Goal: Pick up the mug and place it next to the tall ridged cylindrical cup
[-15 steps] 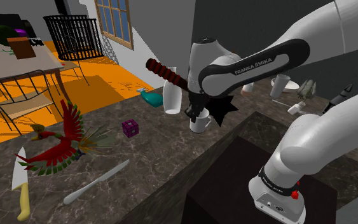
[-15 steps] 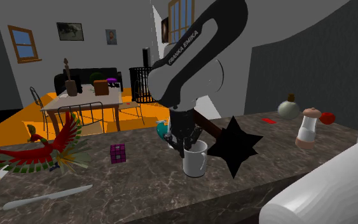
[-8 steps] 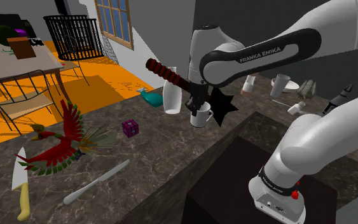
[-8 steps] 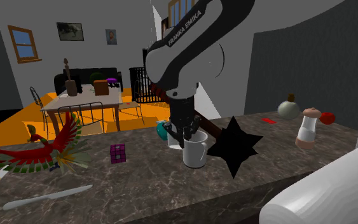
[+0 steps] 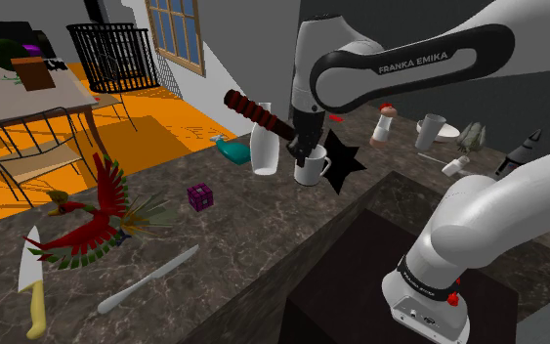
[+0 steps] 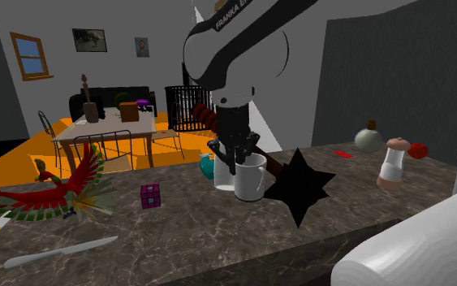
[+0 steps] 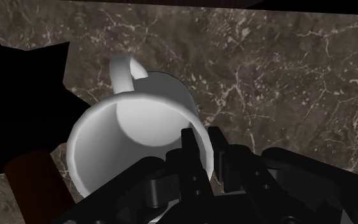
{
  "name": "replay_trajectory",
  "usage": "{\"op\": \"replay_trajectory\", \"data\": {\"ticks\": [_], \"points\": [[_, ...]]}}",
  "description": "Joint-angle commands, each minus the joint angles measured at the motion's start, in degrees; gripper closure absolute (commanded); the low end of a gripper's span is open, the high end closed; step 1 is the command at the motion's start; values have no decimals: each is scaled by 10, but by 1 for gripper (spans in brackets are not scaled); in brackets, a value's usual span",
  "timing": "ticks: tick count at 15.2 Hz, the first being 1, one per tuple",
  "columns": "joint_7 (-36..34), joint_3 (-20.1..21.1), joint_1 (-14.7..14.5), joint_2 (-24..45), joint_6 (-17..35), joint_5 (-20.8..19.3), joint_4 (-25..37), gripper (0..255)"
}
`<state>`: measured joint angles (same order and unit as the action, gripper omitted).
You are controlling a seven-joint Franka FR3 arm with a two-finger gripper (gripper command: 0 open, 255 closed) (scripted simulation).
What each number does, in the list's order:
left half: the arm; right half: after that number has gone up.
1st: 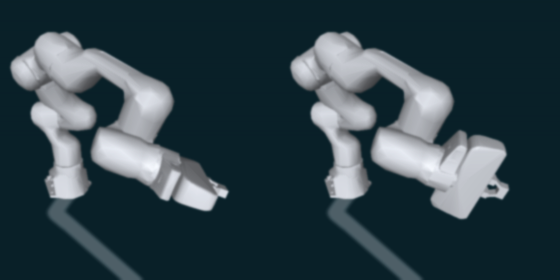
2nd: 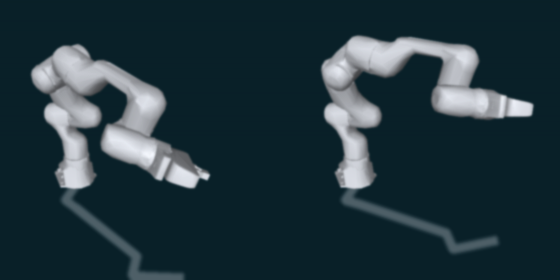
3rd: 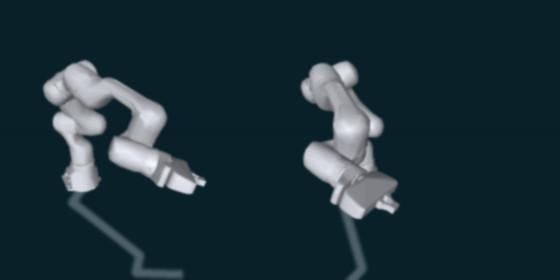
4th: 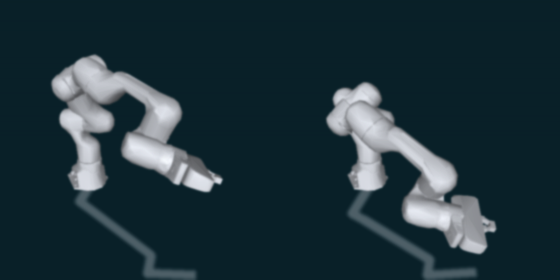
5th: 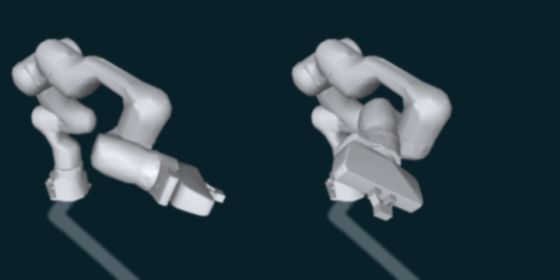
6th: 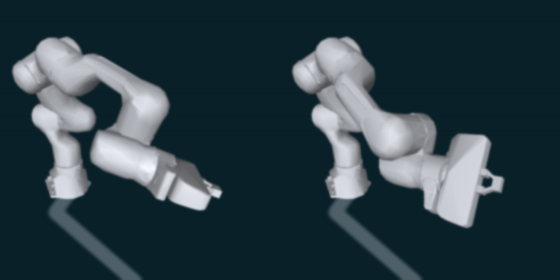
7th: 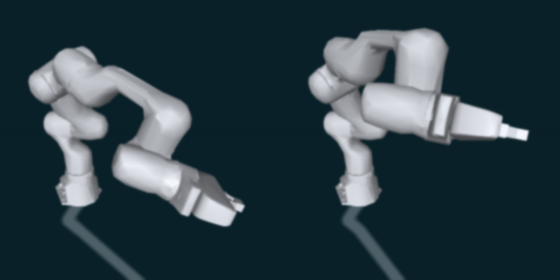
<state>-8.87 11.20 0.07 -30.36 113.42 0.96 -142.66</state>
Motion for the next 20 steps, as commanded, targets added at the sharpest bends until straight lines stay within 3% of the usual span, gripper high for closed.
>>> {"op": "replay_trajectory", "data": {"ticks": [1,20], "points": [[1,-1,0,-2,-17,0,16,255],[10,-10,4,-7,-165,-5,158,255]]}}
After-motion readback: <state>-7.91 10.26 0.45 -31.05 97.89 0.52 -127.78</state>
